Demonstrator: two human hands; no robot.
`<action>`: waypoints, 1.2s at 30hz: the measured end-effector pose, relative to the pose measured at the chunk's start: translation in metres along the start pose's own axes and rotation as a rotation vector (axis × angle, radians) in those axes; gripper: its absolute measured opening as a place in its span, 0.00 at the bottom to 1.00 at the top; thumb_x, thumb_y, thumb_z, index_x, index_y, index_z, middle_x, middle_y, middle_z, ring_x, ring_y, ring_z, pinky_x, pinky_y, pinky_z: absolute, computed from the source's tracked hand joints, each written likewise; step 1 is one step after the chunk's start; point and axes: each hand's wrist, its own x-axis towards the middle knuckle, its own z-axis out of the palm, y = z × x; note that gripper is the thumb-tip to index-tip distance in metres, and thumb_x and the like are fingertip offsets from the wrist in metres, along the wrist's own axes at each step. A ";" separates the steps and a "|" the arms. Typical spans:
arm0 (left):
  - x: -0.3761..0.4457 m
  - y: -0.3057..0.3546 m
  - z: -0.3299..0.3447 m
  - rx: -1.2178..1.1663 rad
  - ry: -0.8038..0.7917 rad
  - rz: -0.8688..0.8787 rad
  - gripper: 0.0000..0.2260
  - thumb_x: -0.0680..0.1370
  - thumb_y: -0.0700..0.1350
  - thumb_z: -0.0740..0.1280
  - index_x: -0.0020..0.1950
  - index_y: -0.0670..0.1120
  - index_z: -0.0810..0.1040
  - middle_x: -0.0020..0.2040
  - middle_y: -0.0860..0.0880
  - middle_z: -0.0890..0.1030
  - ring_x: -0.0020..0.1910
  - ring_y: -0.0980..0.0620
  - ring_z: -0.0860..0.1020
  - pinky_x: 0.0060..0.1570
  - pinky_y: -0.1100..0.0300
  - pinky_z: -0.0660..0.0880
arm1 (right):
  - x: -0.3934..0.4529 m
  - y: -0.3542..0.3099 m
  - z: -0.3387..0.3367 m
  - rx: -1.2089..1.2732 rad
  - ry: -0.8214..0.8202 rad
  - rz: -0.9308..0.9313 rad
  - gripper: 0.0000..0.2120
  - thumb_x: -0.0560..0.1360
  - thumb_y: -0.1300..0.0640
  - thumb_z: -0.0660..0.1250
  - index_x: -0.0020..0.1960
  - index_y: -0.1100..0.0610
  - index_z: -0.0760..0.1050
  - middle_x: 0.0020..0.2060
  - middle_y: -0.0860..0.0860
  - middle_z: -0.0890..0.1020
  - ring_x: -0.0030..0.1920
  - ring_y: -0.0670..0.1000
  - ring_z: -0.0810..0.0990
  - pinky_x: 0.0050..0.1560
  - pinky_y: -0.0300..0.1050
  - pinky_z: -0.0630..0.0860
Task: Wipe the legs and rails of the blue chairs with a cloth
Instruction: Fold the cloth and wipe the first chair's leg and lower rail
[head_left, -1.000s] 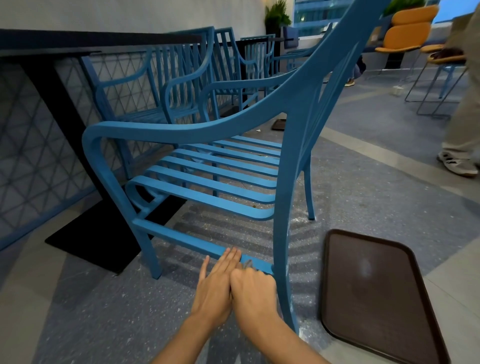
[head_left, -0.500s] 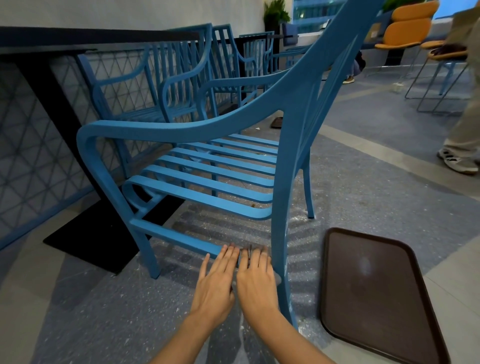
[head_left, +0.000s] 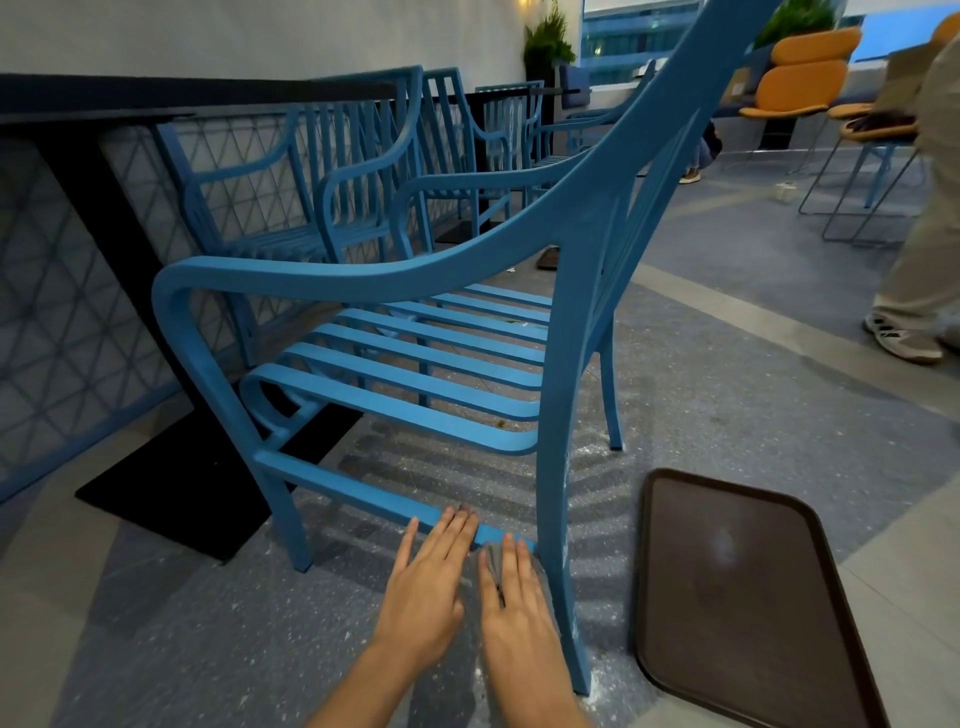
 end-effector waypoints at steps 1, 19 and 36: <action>0.000 -0.001 -0.002 -0.005 0.006 0.006 0.34 0.78 0.36 0.57 0.78 0.51 0.44 0.78 0.57 0.45 0.74 0.60 0.35 0.69 0.56 0.24 | 0.005 -0.002 -0.002 0.032 -0.014 -0.032 0.39 0.71 0.67 0.70 0.76 0.63 0.56 0.74 0.66 0.46 0.77 0.57 0.42 0.73 0.55 0.47; 0.005 -0.002 -0.008 -0.211 0.069 -0.024 0.24 0.81 0.39 0.58 0.77 0.49 0.60 0.76 0.56 0.62 0.75 0.64 0.53 0.75 0.61 0.38 | 0.026 -0.014 -0.031 0.151 -0.130 -0.013 0.36 0.77 0.70 0.61 0.78 0.60 0.46 0.77 0.61 0.53 0.77 0.58 0.54 0.75 0.51 0.54; 0.002 0.012 -0.040 -1.385 0.367 -0.556 0.13 0.81 0.55 0.56 0.57 0.53 0.77 0.48 0.56 0.84 0.48 0.60 0.83 0.41 0.69 0.77 | 0.059 -0.039 -0.072 1.165 -0.028 0.192 0.06 0.81 0.54 0.59 0.51 0.56 0.72 0.51 0.56 0.79 0.51 0.53 0.80 0.54 0.55 0.78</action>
